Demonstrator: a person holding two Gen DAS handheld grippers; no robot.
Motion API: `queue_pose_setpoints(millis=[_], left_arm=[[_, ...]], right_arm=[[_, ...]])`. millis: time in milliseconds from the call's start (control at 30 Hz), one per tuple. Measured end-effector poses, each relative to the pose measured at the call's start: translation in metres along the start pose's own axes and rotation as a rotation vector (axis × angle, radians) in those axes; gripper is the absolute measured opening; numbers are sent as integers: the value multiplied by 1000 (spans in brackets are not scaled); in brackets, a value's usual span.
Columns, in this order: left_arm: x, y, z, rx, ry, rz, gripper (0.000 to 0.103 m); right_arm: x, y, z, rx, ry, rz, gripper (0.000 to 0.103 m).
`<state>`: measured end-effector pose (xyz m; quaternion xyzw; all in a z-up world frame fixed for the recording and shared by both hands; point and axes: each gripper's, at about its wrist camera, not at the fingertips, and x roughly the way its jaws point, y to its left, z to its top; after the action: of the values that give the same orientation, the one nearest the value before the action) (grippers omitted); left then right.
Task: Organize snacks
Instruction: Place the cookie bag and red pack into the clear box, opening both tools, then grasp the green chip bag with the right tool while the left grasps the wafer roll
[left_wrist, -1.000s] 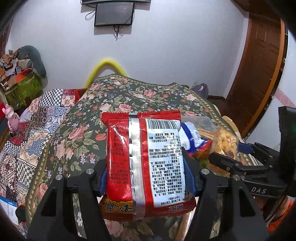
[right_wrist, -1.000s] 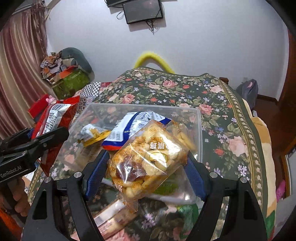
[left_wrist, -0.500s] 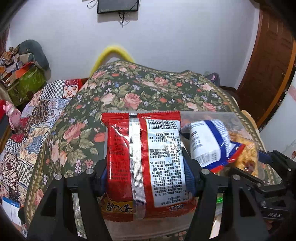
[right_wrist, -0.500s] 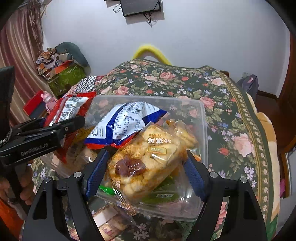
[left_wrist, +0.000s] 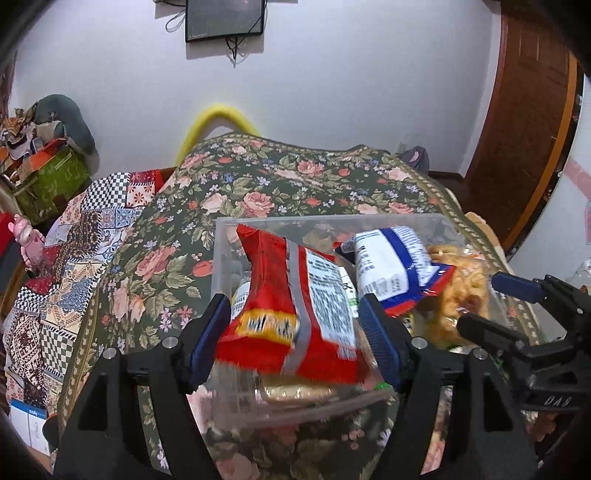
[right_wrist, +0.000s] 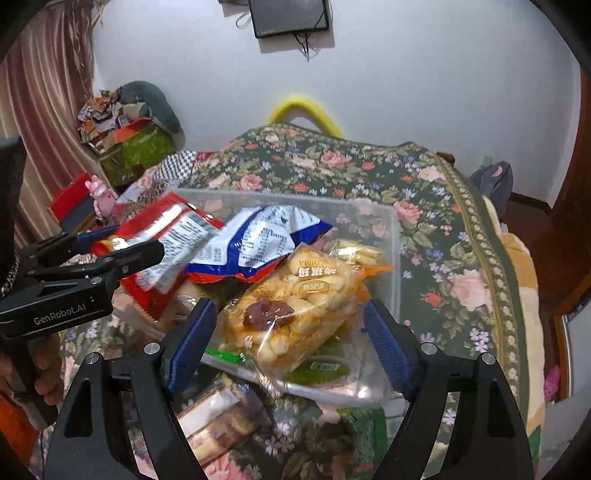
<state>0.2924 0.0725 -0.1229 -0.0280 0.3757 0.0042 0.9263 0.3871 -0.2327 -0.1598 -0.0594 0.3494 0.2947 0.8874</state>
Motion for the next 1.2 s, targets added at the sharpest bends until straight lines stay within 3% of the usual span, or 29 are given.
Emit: queue_pose_setpoints(millis=[367, 667, 900, 967, 1033, 1133, 1200], left_arm=[[-44, -7, -22, 4, -32, -43, 73], [-44, -12, -57, 1, 31, -69, 76], [-20, -22, -82, -11, 125, -117, 76], [-14, -28, -88, -3, 147, -128, 76], [-10, -36, -93, 7, 164, -143, 76], [-5, -47, -97, 21, 177, -160, 76], [-1, -55, -99, 29, 188, -175, 76]], right_arm=[[-51, -19, -11, -15, -71, -38, 83], [-30, -54, -47, 25, 47, -109, 84], [4, -66, -70, 57, 144, -90, 83], [13, -68, -74, 71, 161, -80, 77], [18, -69, -78, 80, 179, -69, 64], [20, -68, -81, 76, 184, -66, 52], [18, -66, -83, 60, 178, -69, 50]])
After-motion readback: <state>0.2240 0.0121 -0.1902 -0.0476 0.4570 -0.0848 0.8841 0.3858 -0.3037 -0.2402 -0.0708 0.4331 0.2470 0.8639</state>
